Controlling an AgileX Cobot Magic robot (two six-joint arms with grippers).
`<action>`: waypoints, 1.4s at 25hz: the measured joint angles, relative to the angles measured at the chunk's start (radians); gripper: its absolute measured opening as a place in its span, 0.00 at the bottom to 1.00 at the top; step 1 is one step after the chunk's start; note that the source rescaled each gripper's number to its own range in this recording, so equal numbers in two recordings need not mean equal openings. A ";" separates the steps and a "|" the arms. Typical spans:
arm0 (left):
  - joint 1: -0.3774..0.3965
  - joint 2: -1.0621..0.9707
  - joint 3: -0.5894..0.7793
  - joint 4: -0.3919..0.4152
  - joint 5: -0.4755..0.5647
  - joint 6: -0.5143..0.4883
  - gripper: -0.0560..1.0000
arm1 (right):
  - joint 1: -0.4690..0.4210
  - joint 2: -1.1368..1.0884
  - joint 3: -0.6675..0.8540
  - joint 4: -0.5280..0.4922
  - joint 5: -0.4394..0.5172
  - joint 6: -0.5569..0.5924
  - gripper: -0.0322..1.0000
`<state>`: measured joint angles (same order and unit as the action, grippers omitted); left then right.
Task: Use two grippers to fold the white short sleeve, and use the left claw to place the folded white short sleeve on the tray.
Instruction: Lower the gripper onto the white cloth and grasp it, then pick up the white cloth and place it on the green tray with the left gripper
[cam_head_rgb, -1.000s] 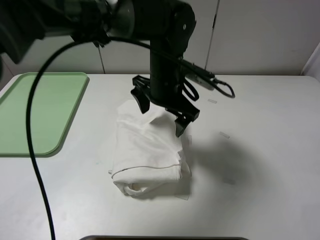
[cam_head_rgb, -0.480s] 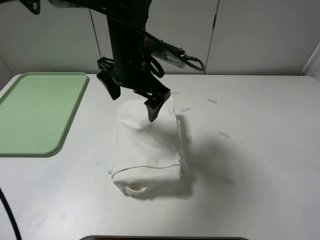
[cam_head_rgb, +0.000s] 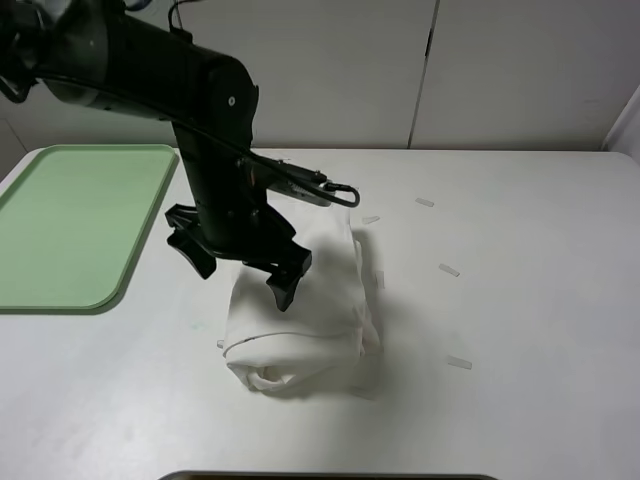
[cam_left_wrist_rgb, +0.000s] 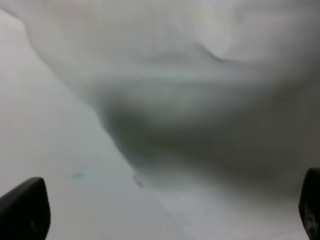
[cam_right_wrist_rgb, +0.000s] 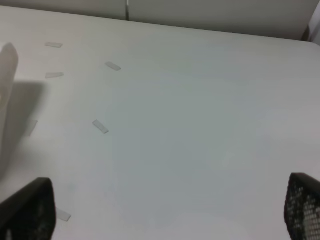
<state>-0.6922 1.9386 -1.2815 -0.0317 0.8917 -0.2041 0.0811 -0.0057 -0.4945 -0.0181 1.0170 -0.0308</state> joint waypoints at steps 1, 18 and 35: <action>0.000 0.000 0.000 0.000 0.000 0.000 1.00 | 0.000 0.000 0.000 0.000 0.000 0.000 1.00; 0.000 0.080 0.149 -0.087 -0.340 -0.109 1.00 | 0.000 0.000 0.000 0.000 0.000 0.000 1.00; -0.001 0.097 0.150 -0.042 -0.410 -0.109 0.43 | 0.000 0.000 0.000 0.000 0.000 0.000 1.00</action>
<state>-0.6933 2.0352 -1.1319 -0.0735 0.4816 -0.3134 0.0811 -0.0057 -0.4945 -0.0181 1.0170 -0.0308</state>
